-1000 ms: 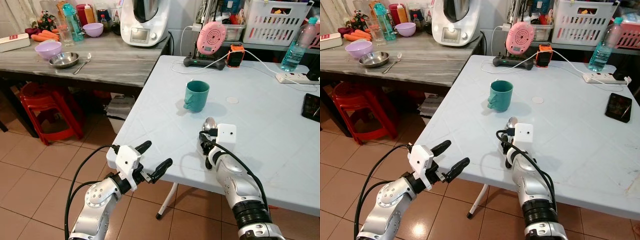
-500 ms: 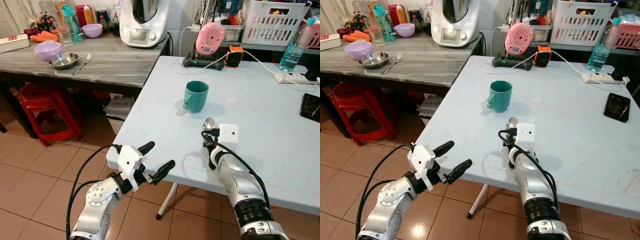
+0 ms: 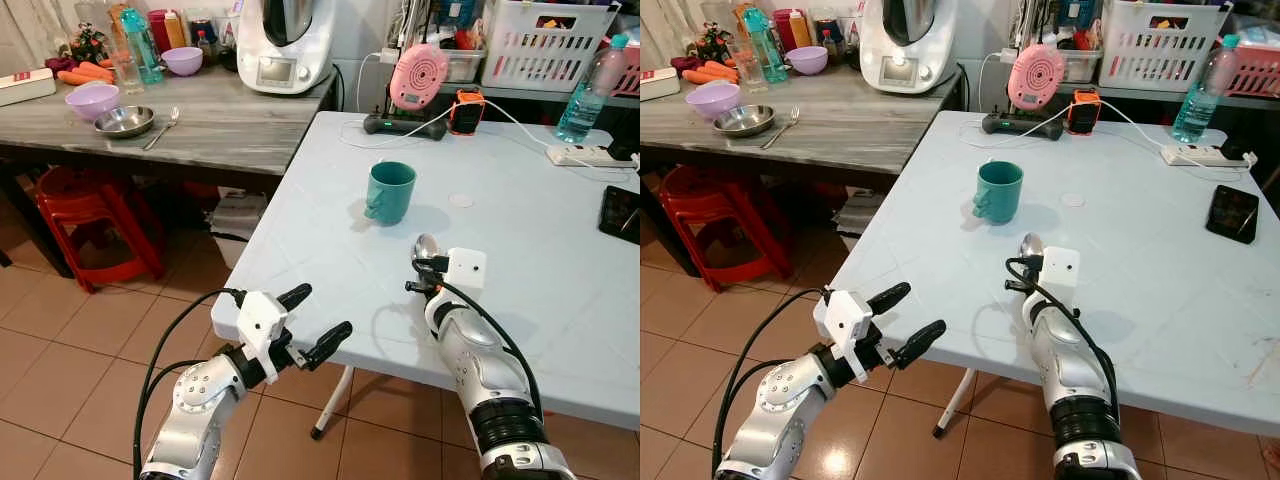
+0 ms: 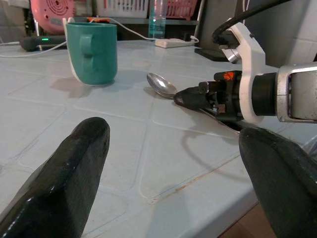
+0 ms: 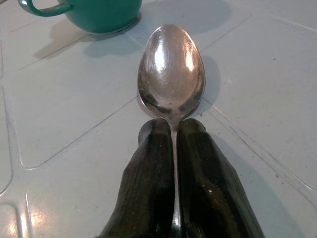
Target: Setting the table
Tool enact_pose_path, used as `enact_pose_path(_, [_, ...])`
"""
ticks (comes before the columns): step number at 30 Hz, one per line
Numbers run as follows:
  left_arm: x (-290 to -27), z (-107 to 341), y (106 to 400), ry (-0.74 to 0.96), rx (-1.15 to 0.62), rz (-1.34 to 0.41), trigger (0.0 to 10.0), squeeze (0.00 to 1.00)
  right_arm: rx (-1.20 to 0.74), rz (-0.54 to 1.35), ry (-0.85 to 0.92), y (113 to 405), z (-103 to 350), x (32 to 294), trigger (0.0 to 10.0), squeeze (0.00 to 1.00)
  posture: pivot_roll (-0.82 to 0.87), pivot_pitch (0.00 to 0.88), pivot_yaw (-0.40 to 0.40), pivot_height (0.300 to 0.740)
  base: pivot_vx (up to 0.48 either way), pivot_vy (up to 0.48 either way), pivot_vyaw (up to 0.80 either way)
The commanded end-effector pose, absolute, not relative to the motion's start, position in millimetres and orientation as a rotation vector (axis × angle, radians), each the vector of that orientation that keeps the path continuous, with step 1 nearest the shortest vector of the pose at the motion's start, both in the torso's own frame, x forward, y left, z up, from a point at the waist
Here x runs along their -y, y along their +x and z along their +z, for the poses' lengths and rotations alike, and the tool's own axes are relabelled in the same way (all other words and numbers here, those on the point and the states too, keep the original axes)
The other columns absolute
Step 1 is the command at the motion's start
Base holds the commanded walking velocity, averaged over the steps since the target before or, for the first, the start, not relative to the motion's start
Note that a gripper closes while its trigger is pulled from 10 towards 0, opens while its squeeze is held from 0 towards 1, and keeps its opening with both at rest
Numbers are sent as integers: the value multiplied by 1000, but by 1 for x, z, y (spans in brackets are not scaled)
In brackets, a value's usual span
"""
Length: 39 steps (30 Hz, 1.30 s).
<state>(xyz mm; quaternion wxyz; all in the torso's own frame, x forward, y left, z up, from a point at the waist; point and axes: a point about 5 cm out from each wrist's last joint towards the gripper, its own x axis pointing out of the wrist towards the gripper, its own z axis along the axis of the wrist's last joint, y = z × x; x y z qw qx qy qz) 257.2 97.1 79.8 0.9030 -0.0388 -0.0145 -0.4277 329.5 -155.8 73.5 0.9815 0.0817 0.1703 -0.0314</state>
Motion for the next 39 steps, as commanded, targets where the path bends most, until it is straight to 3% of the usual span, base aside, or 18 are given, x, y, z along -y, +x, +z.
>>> enact_pose_path(1, [-97, 84, 259, -67, 44, -893, 10000, 0, -471, -106, 182, 315, 48, 158, 0, 0, -40, 0, 40, 740, 0, 0, 0])
enact_pose_path(10, [-98, 83, 258, -75, 53, -828, 10000, 0, -320, -200, 273, 311, 74, 174, 0, 0, -40, 0, 21, 740, 0, 0, 0])
enact_pose_path(15, [-113, 77, 263, -58, 35, -608, 10000, 0, -221, -225, 240, 293, 89, 184, 0, 0, -44, 0, 17, 740, 0, 0, 0])
enact_pose_path(21, [-119, 76, 272, -80, 21, -507, 10000, 0, -115, -238, 240, 282, 104, 187, 0, 0, -59, 0, 26, 740, 0, 0, 0])
enact_pose_path(22, [-119, 76, 274, -85, 20, -502, 10000, 0, -89, -240, 240, 280, 108, 188, 1686, 0, -59, 0, 26, 740, 0, 0, 0])
enact_pose_path(23, [-119, 78, 277, -91, 24, -496, 10000, 0, -55, -247, 219, 279, 114, 190, 10000, 0, -67, 0, 31, 740, 0, 0, 0])
enact_pose_path(28, [-121, 85, 287, -104, 52, -449, 10000, 0, 48, -275, 181, 276, 133, 195, 10000, 0, -72, 0, 39, 740, 0, 53, 0])
enact_pose_path(39, [-123, 83, 285, -104, 52, -442, 10000, 0, 72, -281, 169, 276, 136, 196, 10000, 0, -68, 0, 34, 740, 0, 309, -773])
